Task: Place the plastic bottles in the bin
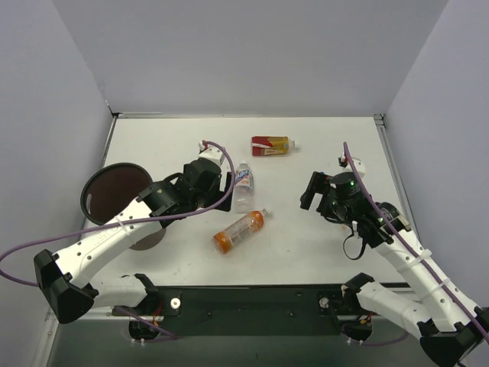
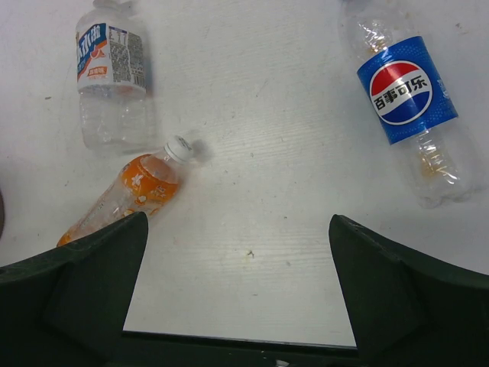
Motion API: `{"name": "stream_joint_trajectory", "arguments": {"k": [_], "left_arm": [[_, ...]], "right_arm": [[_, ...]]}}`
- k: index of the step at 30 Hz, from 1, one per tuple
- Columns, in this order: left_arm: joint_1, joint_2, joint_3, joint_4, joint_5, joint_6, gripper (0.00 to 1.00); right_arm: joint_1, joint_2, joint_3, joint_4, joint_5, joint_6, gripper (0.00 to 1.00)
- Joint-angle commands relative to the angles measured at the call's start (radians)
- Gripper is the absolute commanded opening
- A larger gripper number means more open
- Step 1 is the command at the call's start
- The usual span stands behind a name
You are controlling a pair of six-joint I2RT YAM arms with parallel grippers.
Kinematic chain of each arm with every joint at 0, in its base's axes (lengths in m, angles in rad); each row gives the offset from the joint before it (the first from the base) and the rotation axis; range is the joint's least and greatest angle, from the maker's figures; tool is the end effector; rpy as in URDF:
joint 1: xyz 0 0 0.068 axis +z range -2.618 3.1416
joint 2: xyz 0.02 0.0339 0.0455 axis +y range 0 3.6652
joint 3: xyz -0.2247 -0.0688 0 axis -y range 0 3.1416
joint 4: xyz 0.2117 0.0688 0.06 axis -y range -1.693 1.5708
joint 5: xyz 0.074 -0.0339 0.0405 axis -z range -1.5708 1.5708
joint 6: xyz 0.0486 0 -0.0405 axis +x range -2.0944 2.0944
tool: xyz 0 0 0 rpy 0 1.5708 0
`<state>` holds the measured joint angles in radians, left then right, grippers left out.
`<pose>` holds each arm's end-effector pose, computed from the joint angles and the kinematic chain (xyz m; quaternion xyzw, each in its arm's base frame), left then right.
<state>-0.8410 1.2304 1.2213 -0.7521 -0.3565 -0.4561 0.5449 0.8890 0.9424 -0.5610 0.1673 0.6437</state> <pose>0.1752 -0.1704 0.3009 0.1045 0.9013 -0.1042 0.4073 0.1694 0.0932 0.2999 0.0847 0.8558 0.2232 0.4589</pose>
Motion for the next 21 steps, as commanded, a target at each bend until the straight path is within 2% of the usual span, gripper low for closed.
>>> {"name": "stream_joint_trajectory", "arguments": {"k": [1,10,17,21], "left_arm": [[0.008,-0.005,0.046,-0.020,-0.012,0.016,0.95],[0.010,-0.061,-0.009,0.005,0.028,0.010,0.95],[0.011,-0.114,-0.077,0.030,0.065,0.008,0.96],[0.014,-0.123,-0.097,0.023,0.083,0.011,0.96]], "right_arm": [[0.004,0.016,0.009,-0.008,0.015,-0.009,0.99],[0.029,0.082,-0.013,0.021,-0.043,0.045,0.98],[0.086,0.232,-0.094,0.237,-0.140,0.180,0.93],[0.101,0.391,-0.080,0.348,-0.202,0.226,0.91]]}}
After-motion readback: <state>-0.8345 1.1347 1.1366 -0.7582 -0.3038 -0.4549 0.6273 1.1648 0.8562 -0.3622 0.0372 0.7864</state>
